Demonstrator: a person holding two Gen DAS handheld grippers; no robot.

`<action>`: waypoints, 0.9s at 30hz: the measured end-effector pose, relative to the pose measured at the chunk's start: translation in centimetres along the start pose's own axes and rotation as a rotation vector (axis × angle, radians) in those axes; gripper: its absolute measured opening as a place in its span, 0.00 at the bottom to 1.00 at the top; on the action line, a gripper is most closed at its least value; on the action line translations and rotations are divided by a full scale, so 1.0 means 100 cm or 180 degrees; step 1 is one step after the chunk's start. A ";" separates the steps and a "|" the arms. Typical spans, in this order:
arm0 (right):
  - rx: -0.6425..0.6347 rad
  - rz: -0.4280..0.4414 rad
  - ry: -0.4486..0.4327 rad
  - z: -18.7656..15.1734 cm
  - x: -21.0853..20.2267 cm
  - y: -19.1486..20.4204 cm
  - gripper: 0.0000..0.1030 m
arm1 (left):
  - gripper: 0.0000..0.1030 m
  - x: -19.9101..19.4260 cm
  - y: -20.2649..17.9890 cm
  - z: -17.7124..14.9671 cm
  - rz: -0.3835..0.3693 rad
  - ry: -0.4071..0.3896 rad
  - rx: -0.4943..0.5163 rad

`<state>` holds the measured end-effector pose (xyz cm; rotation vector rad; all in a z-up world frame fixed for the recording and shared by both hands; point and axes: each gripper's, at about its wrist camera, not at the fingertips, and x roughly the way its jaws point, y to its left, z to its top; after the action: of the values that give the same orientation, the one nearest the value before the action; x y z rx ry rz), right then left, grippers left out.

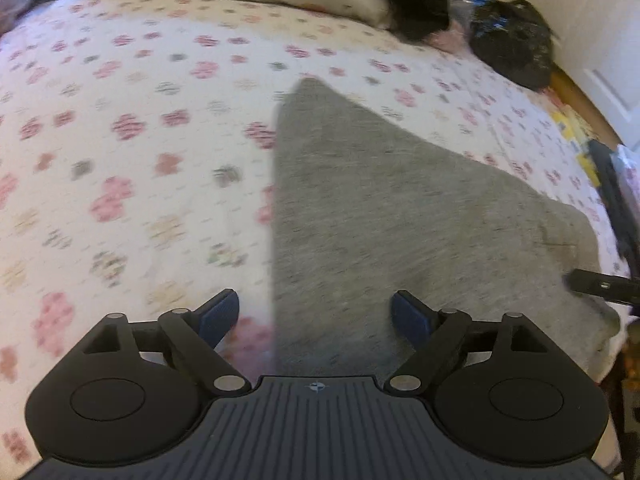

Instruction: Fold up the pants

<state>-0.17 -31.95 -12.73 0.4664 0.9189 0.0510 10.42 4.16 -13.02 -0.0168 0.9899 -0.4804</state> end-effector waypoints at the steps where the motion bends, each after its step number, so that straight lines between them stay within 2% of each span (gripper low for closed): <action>1: 0.0018 0.0047 0.0001 -0.001 0.004 -0.001 1.00 | 0.81 0.003 -0.004 0.003 0.0001 -0.0006 0.0043; 3: -0.0014 0.0150 -0.0071 0.000 0.008 -0.001 1.00 | 0.81 0.010 -0.011 0.009 -0.0013 -0.0031 0.0136; 5: -0.0006 0.0350 -0.0076 0.003 0.014 0.000 0.98 | 0.79 0.015 -0.012 0.014 -0.0155 -0.0083 0.0092; 6: 0.0000 0.0419 -0.0084 0.004 0.016 0.000 0.91 | 0.75 0.018 -0.012 0.017 -0.0282 -0.0078 -0.0002; 7: -0.0002 0.0454 -0.0103 0.005 0.019 0.001 0.83 | 0.66 0.018 -0.012 0.018 -0.0330 -0.0096 -0.0078; 8: 0.0014 0.0458 -0.0125 0.006 0.020 0.001 0.61 | 0.35 0.017 -0.015 0.018 -0.0302 -0.0121 -0.0128; 9: 0.0070 0.0471 -0.0115 0.008 0.022 0.000 0.51 | 0.16 0.015 -0.019 0.018 -0.0228 -0.0157 -0.0145; 10: 0.0156 0.0498 -0.0110 0.009 0.022 -0.002 0.41 | 0.16 0.011 -0.025 0.017 -0.0128 -0.0221 -0.0109; 11: 0.0164 0.0527 -0.0119 0.009 0.020 0.000 0.41 | 0.14 0.008 -0.031 0.015 -0.0070 -0.0276 -0.0038; 13: -0.0018 0.0383 -0.0144 0.011 0.013 0.014 0.39 | 0.13 -0.001 -0.039 0.011 0.0045 -0.0393 0.0109; 15: -0.0150 0.0296 -0.0188 0.014 0.004 0.027 0.38 | 0.12 -0.013 -0.036 0.016 0.0023 -0.0482 0.0047; 17: -0.0186 0.0324 -0.0234 0.020 -0.004 0.035 0.38 | 0.12 -0.027 -0.028 0.024 -0.0004 -0.0573 -0.0016; 22: -0.0406 0.0516 -0.0337 0.059 -0.004 0.064 0.38 | 0.12 -0.051 0.002 0.068 0.0056 -0.0833 -0.0099; 27: -0.0558 0.0644 -0.0359 0.109 0.039 0.098 0.38 | 0.13 -0.027 0.038 0.110 0.0258 -0.0794 -0.0189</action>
<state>12.20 -26.20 -6.02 0.3935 0.7469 0.2846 19.50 6.41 -5.60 -0.0877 0.7566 -0.3644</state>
